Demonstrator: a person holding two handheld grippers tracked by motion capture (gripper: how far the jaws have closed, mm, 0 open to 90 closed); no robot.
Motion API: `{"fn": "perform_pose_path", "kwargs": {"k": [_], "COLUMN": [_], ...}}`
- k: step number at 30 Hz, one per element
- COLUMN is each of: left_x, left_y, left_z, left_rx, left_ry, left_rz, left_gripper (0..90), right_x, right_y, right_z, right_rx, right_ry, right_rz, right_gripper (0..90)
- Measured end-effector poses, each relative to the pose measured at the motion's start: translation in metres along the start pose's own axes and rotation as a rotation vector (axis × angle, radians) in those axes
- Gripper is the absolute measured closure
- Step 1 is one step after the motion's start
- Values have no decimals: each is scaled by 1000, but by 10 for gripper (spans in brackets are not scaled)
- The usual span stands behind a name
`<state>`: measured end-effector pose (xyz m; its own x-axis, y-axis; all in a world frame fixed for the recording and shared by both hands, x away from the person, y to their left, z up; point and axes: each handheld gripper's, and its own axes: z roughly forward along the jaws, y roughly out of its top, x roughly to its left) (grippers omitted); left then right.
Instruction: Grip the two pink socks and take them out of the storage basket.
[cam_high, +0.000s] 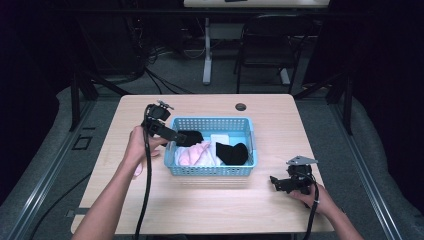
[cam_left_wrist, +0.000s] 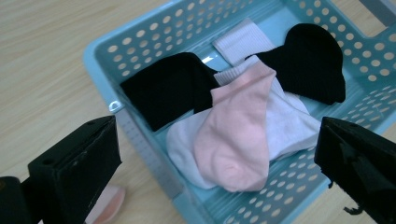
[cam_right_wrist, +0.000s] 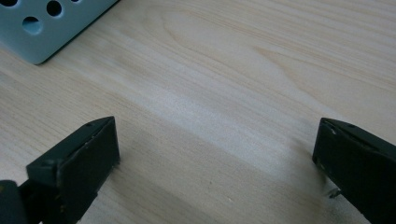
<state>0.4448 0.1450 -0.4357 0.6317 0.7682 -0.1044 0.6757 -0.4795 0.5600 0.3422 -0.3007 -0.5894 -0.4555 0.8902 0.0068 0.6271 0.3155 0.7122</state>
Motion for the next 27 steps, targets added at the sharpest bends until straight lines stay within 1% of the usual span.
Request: {"fn": "perform_pose_path", "kwargs": {"k": [2, 6, 7, 11, 16, 20, 21, 23, 25, 27], "left_x": [-5, -12, -13, -18, -23, -25, -25, -26, -27, -29], "left_y": [3, 6, 8, 11, 11, 10, 10, 10, 11, 12], "left_z": [11, 28, 31, 44, 58, 70, 74, 78, 82, 86], "left_rx": [19, 48, 61, 84, 97, 125, 129, 130, 139, 147], "left_ry": [-5, -16, -17, -23, -33, -40, -49, -50, -52, -54], "left_rz": [10, 22, 25, 31, 34, 38, 34, 34, 36, 39], "left_gripper": [1, 6, 6, 20, 29, 46, 51, 63, 78, 112], "right_x": [0, 0, 0, 0, 0, 0, 0, 0, 0, 0], "right_y": [0, 0, 0, 0, -1, -1, -1, -1, -1, -1], "right_z": [0, 0, 0, 0, -1, -1, -1, -1, -1, -1], "right_rx": [-1, 1, 1, 1, 2, 1, 1, 1, 1, 1], "right_ry": [-1, -1, -1, -1, -1, 2, 2, 2, 2, 2], "right_rz": [-3, -6, -6, -2, -5, -4, -4, -4, -3, -4], "right_gripper": [0, 0, 0, 0, 1, 0, 1, 1, 1, 1]}}
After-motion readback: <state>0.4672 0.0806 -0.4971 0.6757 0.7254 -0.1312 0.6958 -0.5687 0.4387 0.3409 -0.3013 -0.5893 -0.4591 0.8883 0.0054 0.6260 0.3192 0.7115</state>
